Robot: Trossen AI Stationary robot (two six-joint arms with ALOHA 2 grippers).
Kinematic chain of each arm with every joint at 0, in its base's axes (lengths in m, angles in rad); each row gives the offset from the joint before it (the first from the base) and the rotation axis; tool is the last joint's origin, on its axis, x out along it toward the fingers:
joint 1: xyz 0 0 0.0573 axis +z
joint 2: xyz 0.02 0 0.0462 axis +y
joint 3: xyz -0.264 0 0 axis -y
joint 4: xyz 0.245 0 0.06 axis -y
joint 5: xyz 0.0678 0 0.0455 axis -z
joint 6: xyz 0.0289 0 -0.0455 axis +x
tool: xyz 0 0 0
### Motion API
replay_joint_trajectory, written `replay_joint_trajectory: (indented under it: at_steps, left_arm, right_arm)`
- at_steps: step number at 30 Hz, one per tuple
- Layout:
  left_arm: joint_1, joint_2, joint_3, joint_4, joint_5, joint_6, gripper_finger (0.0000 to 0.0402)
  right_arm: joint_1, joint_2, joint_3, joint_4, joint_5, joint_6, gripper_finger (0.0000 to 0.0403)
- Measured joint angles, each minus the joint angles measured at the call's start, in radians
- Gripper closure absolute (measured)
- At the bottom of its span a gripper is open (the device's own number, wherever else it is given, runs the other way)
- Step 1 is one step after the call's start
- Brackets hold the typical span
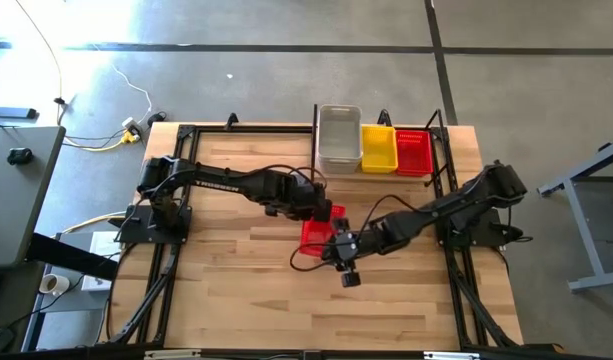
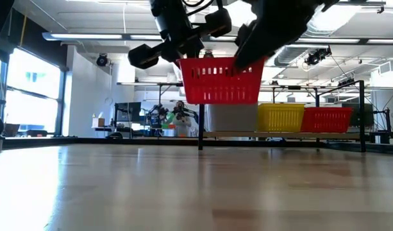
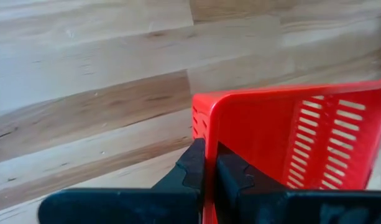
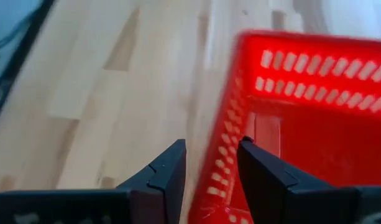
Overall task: Stack baskets on shelf by color
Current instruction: Stack the red bin on top of the red bin on the shelf
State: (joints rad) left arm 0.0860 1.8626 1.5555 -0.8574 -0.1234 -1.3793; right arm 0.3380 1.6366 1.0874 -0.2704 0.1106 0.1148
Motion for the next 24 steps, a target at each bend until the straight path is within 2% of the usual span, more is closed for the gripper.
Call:
replay_joint_trajectory:
  at_steps: [5, 8, 15, 19, 24]
  left_arm:
    - [0.001, 0.0, 0.0, 0.021, 0.002, 0.025, 0.0401]
    - [0.009, 0.001, 0.0, 0.024, 0.003, 0.043, 0.0401]
    - [0.015, 0.002, -0.001, 0.053, 0.004, 0.094, 0.0398]
    - [0.015, 0.003, -0.001, 0.058, 0.035, 0.132, 0.0378]
    - [0.016, 0.003, -0.001, 0.061, 0.08, 0.203, 0.0343]
  right_arm:
    - [-0.028, 0.005, 0.0, -0.06, 0.046, 0.086, 0.0273]
    - [-0.043, 0.005, 0.0, -0.077, 0.036, 0.123, 0.0287]
    - [-0.049, 0.005, 0.0, -0.106, 0.027, 0.176, 0.0392]
    - [-0.049, 0.005, 0.0, -0.109, 0.014, 0.203, 0.0384]
    - [-0.05, 0.005, 0.0, -0.113, -0.012, 0.217, 0.0399]
